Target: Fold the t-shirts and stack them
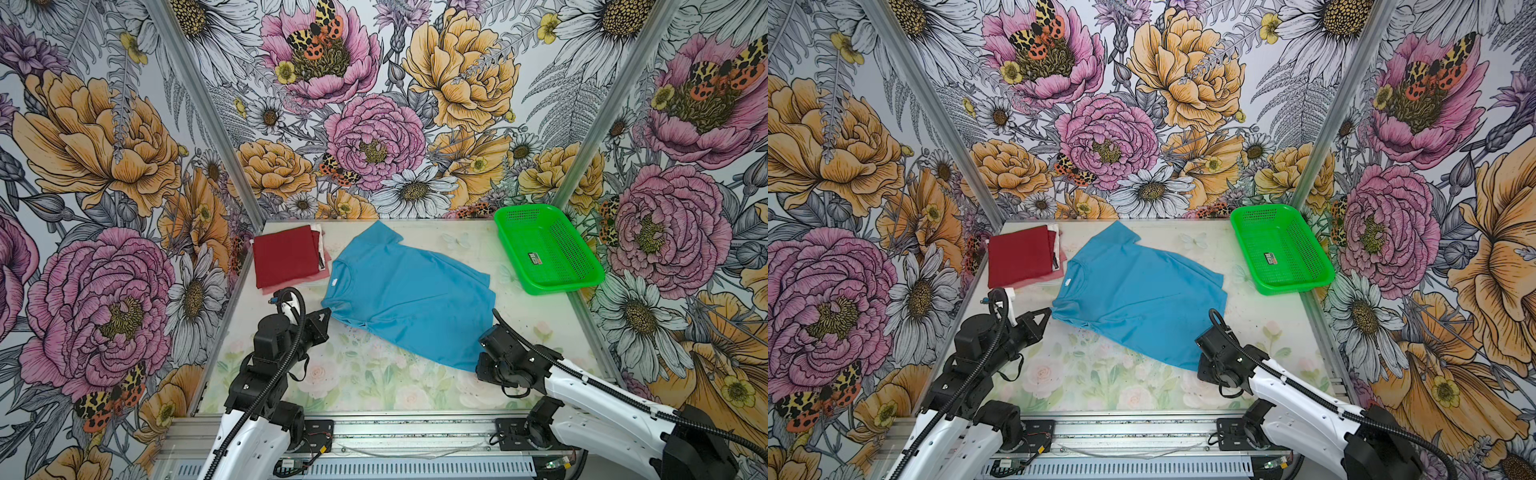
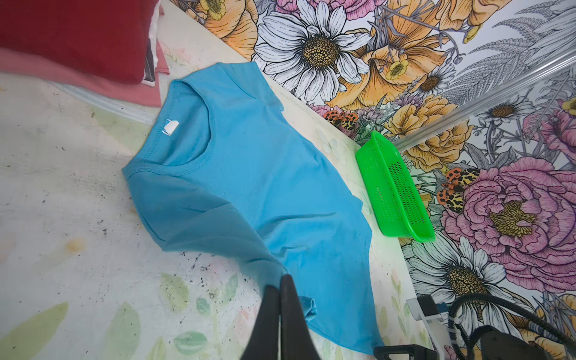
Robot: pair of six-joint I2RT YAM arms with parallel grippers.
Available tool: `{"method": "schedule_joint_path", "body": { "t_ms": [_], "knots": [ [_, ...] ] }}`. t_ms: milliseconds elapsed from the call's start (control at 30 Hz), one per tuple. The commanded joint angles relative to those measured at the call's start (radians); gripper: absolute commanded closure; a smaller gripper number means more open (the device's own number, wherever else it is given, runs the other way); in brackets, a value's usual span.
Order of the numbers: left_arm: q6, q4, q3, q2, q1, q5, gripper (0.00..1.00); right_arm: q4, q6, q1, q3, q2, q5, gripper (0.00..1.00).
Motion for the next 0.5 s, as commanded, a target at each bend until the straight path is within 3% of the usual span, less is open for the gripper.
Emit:
{"method": "schedule_joint_path", "body": {
  "t_ms": [0,333,433,467],
  "knots": [
    [0.013,0.042,-0.014,0.001,0.023,0.033,1.0,0.024,0.001,0.011,0.02,0.018,-0.012,0.71],
    [0.012,0.066,-0.017,0.016,0.06,0.07,1.0,0.092,-0.01,0.026,0.005,0.138,0.001,0.81],
    [0.012,0.069,-0.016,0.019,0.066,0.072,1.0,0.093,-0.02,0.053,0.023,0.178,0.001,1.0],
    [0.011,0.071,-0.015,0.021,0.069,0.076,1.0,0.092,-0.023,0.057,0.032,0.177,0.002,1.0]
  ]
}}
